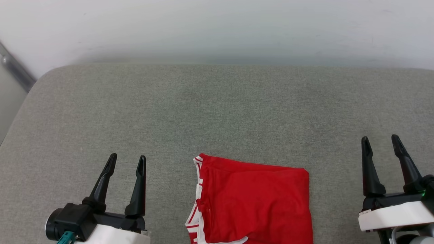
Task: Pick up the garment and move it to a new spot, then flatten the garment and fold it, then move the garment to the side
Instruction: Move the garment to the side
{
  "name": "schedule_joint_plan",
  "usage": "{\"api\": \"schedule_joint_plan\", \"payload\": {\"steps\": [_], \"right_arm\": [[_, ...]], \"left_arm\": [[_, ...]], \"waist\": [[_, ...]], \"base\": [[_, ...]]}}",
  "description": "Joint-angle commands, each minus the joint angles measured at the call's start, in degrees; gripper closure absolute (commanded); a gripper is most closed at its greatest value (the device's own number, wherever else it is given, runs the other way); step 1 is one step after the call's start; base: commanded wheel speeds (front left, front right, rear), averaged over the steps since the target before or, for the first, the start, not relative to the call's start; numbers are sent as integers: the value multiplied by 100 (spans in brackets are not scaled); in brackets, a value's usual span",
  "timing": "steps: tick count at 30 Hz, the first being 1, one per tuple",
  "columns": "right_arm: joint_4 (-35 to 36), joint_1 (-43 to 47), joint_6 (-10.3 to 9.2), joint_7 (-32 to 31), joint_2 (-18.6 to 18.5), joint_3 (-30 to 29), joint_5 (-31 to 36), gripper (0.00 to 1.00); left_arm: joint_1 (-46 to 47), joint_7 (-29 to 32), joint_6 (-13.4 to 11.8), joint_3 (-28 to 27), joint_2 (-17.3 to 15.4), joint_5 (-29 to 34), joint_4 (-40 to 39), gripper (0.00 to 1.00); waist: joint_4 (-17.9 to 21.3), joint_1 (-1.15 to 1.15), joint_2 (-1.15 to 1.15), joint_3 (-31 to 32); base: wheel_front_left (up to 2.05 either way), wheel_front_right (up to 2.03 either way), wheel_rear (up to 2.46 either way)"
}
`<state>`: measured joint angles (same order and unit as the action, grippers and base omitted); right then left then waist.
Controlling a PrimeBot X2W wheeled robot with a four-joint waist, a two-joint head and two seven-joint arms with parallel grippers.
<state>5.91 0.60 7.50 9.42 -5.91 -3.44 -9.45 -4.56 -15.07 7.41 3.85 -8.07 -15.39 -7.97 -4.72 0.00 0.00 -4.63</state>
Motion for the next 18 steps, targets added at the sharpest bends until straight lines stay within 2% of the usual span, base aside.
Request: {"api": "schedule_joint_plan", "payload": {"steps": [1, 7, 10, 14, 18], "right_arm": [[17, 78, -2, 19, 49, 23, 26, 0], [22, 30, -2, -45, 88, 62, 20, 0], [-5, 55, -2, -340, 53, 126, -108, 0], [121, 118, -2, -1194, -151, 360, -406, 0], [394, 112, -1, -2616, -486, 742, -717, 0]], "left_arm": [[-37, -12, 6, 18, 7, -11, 4, 0], [34, -12, 5, 36, -8, -11, 12, 0], [54, -12, 5, 61, -30, 24, 18, 0], [106, -12, 5, 95, -42, 45, 2, 0], [172, -12, 6, 125, -50, 57, 17, 0]], "waist": [[-9, 0, 0, -10], [-26, 0, 0, -35], [-38, 0, 0, -74], [-72, 0, 0, -181], [-103, 0, 0, -348]], "base": [[0, 0, 0], [0, 0, 0], [0, 0, 0], [0, 0, 0], [0, 0, 0]]}}
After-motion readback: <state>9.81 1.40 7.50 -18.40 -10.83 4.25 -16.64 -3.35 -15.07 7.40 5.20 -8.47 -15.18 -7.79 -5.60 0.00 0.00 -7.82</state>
